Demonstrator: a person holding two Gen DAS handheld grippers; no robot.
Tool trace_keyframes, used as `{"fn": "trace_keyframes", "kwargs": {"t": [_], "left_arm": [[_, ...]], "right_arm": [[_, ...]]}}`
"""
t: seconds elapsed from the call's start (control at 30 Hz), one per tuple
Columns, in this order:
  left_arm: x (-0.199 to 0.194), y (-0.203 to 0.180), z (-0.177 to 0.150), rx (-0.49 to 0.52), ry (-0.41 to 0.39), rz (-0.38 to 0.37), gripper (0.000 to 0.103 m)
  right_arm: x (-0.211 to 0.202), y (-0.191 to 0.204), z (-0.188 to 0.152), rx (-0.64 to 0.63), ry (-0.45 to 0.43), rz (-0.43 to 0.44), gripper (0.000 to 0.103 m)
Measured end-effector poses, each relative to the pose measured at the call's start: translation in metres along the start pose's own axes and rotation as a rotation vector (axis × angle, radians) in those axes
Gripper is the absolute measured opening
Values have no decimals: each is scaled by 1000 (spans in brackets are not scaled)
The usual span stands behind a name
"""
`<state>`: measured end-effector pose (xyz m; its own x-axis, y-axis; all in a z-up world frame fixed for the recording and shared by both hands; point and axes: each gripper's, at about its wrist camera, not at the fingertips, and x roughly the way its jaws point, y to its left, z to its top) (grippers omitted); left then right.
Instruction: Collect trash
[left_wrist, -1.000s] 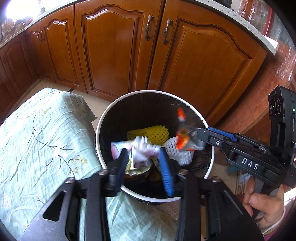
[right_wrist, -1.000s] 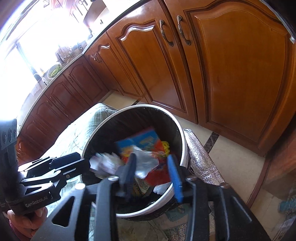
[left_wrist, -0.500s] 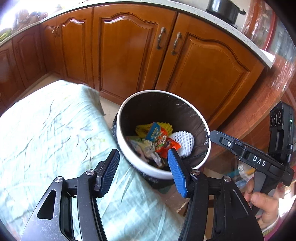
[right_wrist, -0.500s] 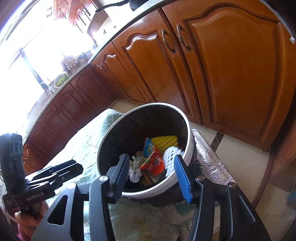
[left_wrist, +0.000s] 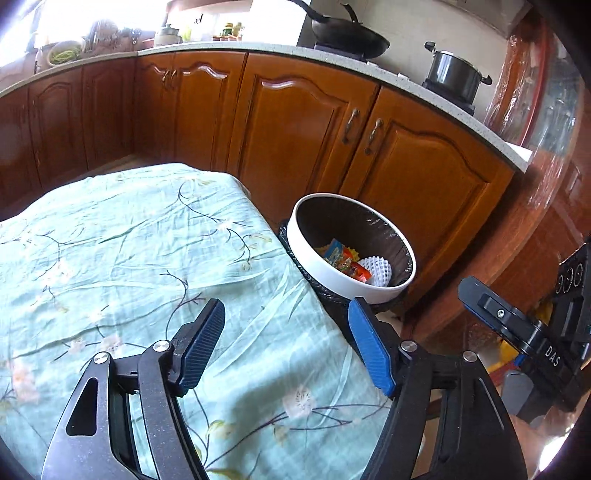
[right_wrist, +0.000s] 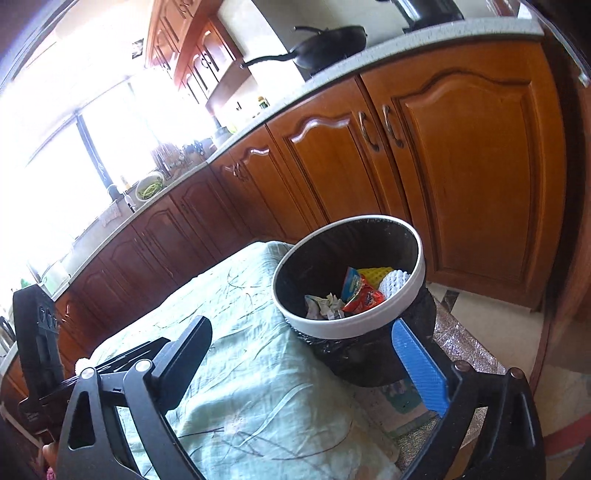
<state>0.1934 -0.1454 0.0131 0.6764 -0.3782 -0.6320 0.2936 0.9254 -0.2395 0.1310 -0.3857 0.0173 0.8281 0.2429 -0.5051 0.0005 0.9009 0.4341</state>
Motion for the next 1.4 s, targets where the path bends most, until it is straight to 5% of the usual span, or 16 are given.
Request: {"fn": "trace_keyframes", "kwargs": {"t": [0.2,0.33,0.47,0.83,1.4], "left_arm": [[-48,3,-9,57,-142,-1,86],[-87,4,-15,79,-271,26,103],[-108,6,-35,103,-347,95,103],[-109,13,-78,98,-320,173,103],[-120,11,-93,114,-323,254,103]], "right_arm": [[-42,34,5,-110,-127,-55,103],[-82,54,0,-179,-272,-97,103],[-93,60,-22,-218,-326,-131,103],[-78,59,-69,-254,-243,-127,103],[-77,65,-79,-260,-211,-97,103]]}}
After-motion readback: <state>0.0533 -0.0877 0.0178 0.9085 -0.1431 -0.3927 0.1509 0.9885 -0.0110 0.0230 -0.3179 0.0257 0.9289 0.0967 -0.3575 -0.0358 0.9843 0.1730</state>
